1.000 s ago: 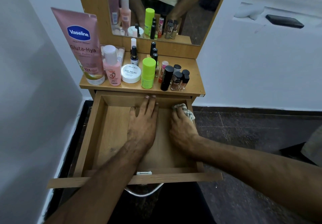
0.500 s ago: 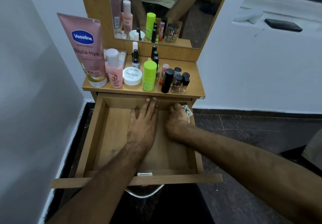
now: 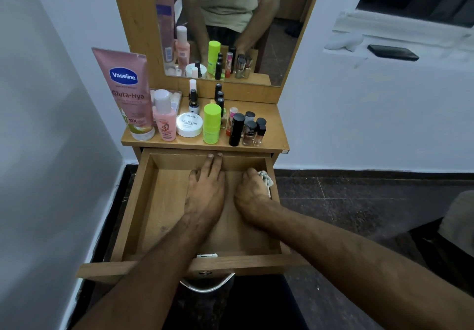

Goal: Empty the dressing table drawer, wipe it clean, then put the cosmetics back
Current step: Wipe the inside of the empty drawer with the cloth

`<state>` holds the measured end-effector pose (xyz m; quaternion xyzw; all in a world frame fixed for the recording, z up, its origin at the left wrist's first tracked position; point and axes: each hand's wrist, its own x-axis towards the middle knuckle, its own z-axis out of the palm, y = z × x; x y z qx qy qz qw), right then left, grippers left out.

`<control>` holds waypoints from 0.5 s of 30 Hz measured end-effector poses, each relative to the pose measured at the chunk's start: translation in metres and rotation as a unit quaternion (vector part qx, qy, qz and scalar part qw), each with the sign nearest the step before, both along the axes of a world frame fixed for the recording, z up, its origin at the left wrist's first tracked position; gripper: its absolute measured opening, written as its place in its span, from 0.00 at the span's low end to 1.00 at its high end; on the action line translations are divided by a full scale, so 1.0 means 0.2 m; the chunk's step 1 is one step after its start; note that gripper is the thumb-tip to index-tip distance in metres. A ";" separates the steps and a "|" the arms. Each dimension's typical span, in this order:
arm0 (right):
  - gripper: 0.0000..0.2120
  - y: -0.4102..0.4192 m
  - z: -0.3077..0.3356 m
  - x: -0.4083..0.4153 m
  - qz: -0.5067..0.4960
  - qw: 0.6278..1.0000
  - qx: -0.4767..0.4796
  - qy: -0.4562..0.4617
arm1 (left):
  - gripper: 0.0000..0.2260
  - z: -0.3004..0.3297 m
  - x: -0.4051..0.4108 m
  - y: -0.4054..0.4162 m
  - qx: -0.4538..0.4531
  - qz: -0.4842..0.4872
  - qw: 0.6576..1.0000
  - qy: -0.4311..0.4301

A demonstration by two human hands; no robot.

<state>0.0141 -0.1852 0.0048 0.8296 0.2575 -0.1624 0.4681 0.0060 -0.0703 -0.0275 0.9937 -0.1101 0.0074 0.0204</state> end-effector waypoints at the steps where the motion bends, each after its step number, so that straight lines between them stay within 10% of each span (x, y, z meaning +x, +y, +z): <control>1: 0.20 -0.01 -0.01 -0.03 0.006 1.000 0.003 -0.002 | 0.18 0.00 0.00 0.00 0.002 0.001 1.000 0.003; 15: 0.07 -0.05 0.34 -0.21 -0.096 0.983 0.145 0.063 | 0.27 0.24 -0.06 0.03 0.000 0.004 0.998 0.056</control>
